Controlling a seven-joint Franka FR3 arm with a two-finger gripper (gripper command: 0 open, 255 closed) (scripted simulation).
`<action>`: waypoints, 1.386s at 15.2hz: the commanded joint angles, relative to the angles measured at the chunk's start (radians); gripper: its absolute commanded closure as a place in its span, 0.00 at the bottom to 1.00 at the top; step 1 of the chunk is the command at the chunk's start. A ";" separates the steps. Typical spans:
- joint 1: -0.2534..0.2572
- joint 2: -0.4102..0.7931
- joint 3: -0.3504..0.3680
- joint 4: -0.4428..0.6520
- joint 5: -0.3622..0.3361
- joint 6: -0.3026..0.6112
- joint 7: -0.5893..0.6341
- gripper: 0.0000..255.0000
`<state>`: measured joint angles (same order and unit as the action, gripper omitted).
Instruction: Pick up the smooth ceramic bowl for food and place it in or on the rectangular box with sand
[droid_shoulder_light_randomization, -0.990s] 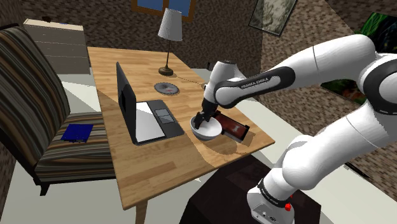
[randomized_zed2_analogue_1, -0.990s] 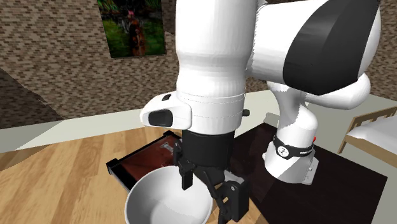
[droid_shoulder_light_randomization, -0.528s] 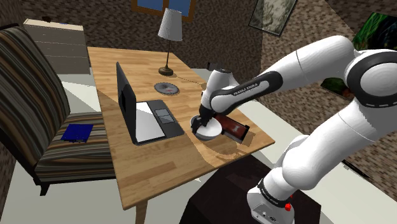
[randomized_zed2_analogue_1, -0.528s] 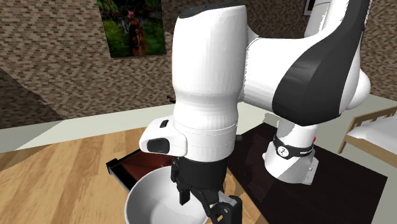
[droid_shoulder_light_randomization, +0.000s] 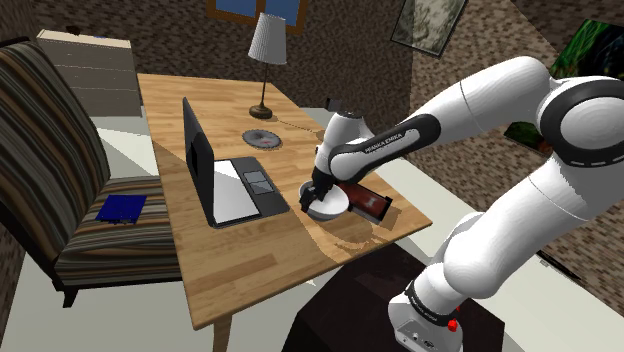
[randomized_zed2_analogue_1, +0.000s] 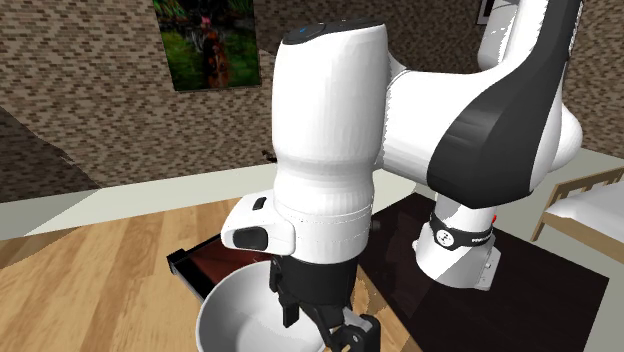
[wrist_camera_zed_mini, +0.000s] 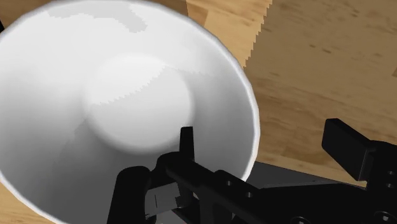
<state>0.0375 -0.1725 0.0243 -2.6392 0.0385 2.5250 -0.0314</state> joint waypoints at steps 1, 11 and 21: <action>0.000 0.000 0.000 0.000 0.000 0.000 0.000 1.00; 0.000 -0.012 0.000 0.004 0.000 -0.016 0.000 1.00; -0.001 -0.119 -0.001 0.057 -0.003 -0.176 0.004 1.00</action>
<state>0.0366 -0.2838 0.0238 -2.5886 0.0355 2.3634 -0.0270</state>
